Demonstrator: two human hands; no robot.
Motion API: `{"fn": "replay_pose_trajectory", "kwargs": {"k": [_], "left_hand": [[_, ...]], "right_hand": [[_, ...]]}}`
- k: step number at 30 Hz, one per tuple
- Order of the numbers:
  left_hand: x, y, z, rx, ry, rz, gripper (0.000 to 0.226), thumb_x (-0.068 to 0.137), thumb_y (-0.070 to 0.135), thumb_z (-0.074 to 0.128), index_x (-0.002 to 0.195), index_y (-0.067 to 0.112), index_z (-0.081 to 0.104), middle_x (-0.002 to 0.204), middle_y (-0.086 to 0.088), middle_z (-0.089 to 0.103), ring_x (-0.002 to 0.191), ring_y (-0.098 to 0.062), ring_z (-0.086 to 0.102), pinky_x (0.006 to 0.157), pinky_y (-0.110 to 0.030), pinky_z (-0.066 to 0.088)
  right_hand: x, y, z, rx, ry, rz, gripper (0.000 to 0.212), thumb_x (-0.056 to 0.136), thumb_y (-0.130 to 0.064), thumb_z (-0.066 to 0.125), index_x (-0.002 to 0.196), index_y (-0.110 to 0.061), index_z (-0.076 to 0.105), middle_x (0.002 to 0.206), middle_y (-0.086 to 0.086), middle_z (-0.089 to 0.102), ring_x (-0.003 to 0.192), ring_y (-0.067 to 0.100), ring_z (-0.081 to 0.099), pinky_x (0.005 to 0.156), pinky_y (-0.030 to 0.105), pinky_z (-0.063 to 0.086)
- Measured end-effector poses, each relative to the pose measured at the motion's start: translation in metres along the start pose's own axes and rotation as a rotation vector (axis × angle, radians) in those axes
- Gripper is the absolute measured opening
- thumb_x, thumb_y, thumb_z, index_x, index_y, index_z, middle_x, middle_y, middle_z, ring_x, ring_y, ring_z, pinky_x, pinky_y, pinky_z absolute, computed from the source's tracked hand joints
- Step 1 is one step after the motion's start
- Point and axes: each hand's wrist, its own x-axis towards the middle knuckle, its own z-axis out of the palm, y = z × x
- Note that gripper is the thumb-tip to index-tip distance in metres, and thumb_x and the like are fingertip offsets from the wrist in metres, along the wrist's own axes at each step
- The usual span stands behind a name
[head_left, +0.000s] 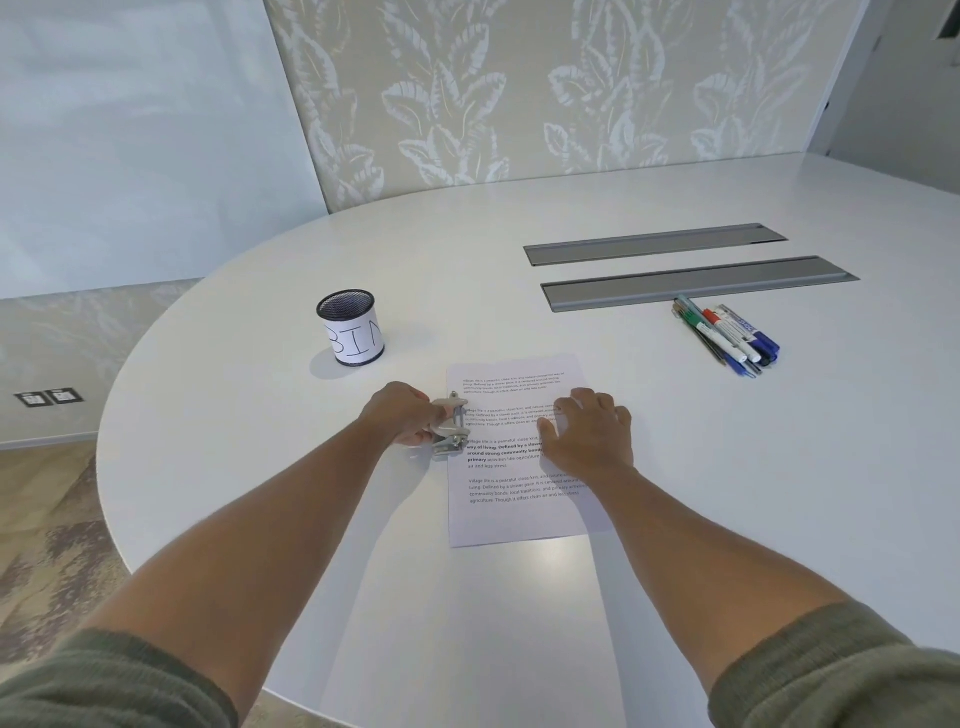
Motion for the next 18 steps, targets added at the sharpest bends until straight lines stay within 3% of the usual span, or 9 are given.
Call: {"fn": "replay_pose_trajectory", "kwargs": {"k": [3,6,9,11,13,15,17,18], "left_hand": [[-0.002,0.003,0.000,0.005,0.019,0.019,0.014,0.077,0.014,0.076,0.082,0.012,0.064,0.084,-0.009,0.069,0.084,-0.027,0.076,0.091,-0.041,0.058],[-0.005,0.002,0.001,0.042,0.033,0.025,0.014,0.078,0.022,0.076,0.081,0.012,0.066,0.089,-0.011,0.076,0.085,-0.027,0.076,0.091,-0.041,0.058],[-0.008,-0.002,0.003,0.072,0.049,0.028,0.033,0.079,0.039,0.073,0.080,0.006,0.069,0.089,-0.013,0.077,0.088,-0.028,0.076,0.091,-0.041,0.058],[-0.011,-0.006,0.004,0.021,0.075,-0.006,0.052,0.084,0.052,0.067,0.083,0.000,0.069,0.086,-0.011,0.077,0.083,-0.028,0.076,0.089,-0.039,0.059],[-0.015,-0.011,0.003,-0.088,0.095,-0.074,0.054,0.093,0.054,0.053,0.084,0.002,0.063,0.082,-0.009,0.074,0.076,-0.029,0.076,0.086,-0.037,0.060],[-0.019,-0.016,-0.001,-0.191,0.061,-0.163,0.042,0.101,0.038,0.043,0.090,0.001,0.061,0.075,-0.008,0.067,0.065,-0.027,0.069,0.064,-0.029,0.062],[-0.025,-0.021,-0.008,-0.223,-0.026,-0.253,0.022,0.098,0.014,0.038,0.092,0.003,0.056,0.070,-0.007,0.059,0.055,-0.021,0.059,0.036,-0.017,0.046],[-0.028,-0.024,-0.011,-0.204,-0.080,-0.283,0.020,0.095,0.008,0.036,0.092,0.005,0.055,0.070,-0.006,0.058,0.053,-0.018,0.058,0.032,-0.015,0.039]], "right_hand": [[0.000,-0.001,-0.001,-0.001,-0.005,0.000,0.047,0.093,-0.054,0.037,0.127,-0.027,0.056,0.145,-0.005,0.041,0.135,0.021,0.032,0.113,0.045,0.021],[0.001,-0.002,-0.005,0.002,-0.017,0.005,0.047,0.093,-0.053,0.039,0.127,-0.026,0.058,0.144,-0.003,0.043,0.134,0.021,0.034,0.112,0.043,0.024],[0.002,-0.005,-0.009,0.015,-0.030,0.015,0.048,0.093,-0.052,0.041,0.128,-0.024,0.059,0.145,-0.001,0.043,0.134,0.021,0.034,0.111,0.041,0.026],[0.002,-0.005,-0.010,0.054,-0.028,0.026,0.048,0.093,-0.051,0.043,0.128,-0.022,0.059,0.144,0.001,0.044,0.132,0.022,0.035,0.110,0.039,0.027],[0.001,-0.004,-0.011,0.135,-0.011,0.059,0.049,0.094,-0.050,0.044,0.129,-0.020,0.059,0.145,0.003,0.042,0.133,0.023,0.034,0.111,0.038,0.028],[0.000,-0.001,-0.012,0.219,0.005,0.101,0.050,0.094,-0.050,0.044,0.132,-0.019,0.057,0.148,0.003,0.039,0.135,0.022,0.033,0.110,0.038,0.032],[0.000,0.003,-0.014,0.249,-0.001,0.125,0.052,0.094,-0.051,0.043,0.134,-0.019,0.055,0.149,0.001,0.036,0.137,0.021,0.031,0.106,0.038,0.036],[0.000,0.004,-0.015,0.249,-0.007,0.129,0.053,0.094,-0.051,0.043,0.135,-0.019,0.054,0.149,0.001,0.036,0.137,0.020,0.030,0.104,0.038,0.038]]}}
